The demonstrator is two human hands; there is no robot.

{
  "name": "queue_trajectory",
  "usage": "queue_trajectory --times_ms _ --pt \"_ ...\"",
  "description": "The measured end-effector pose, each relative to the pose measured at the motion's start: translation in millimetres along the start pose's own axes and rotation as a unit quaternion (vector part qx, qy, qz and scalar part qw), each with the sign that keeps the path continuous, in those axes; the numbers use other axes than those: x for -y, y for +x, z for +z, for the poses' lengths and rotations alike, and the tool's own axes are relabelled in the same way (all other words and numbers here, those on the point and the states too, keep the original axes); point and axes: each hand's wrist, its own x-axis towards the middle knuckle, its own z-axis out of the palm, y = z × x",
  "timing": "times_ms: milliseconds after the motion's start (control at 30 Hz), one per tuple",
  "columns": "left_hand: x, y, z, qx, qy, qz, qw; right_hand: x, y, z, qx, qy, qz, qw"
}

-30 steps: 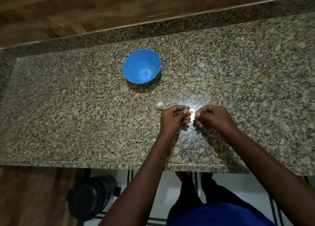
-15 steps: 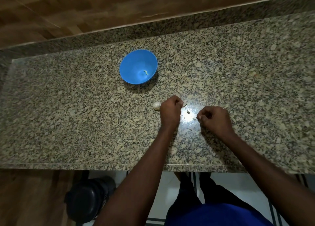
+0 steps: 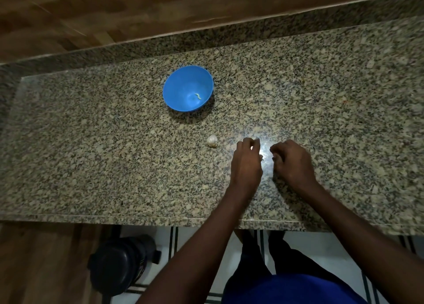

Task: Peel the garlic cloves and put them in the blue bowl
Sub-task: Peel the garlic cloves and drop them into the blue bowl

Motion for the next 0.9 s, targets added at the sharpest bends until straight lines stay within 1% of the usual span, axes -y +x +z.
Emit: queue_trajectory --times_ms 67,133,233,333,400,467,533,600,700,800,900 --pt "-0.5 -3.6 3.8 -0.002 0.038 0.008 0.999 -3.6 -2.2 -2.3 -0.011 -0.001 0.017 1.000" --pt "3.2 -17.8 4.8 -0.003 0.051 0.031 0.998 -6.3 -3.6 -4.4 -0.015 0.002 0.020 1.000" --pt "12.8 -34.6 4.6 0.000 0.028 0.066 0.997 -9.4 -4.7 -5.7 -0.020 0.010 0.015 1.000" --pt "9.2 -18.3 1.7 -0.030 0.000 0.051 0.998 -9.0 -3.0 -4.2 -0.021 0.017 0.007 1.000" --pt "-3.1 3.6 0.4 -0.033 0.028 0.047 0.998 -6.9 -1.2 -4.4 -0.020 0.021 0.007 1.000" --pt "-14.7 16.8 -1.2 -0.019 0.066 0.041 0.997 -5.9 -0.1 -5.6 -0.024 0.021 0.008 0.999" --pt "-17.9 12.9 0.6 -0.002 0.094 0.046 0.994 -7.4 0.0 -8.2 -0.034 0.020 0.016 0.999" --pt "-13.8 -9.0 5.0 0.009 0.107 0.064 0.992 -11.1 -1.5 -12.0 -0.044 0.024 0.021 0.999" --pt "1.3 -40.0 11.4 0.018 0.090 0.094 0.991 -17.1 -4.1 -15.2 -0.050 0.025 0.020 0.998" --pt "17.9 -46.0 14.0 0.025 0.064 0.117 0.991 -21.4 -5.9 -14.2 -0.046 0.022 0.024 0.998" --pt "21.6 -42.0 8.8 0.003 0.012 0.108 0.994 -23.8 -9.2 -12.0 -0.033 0.016 0.027 0.999"
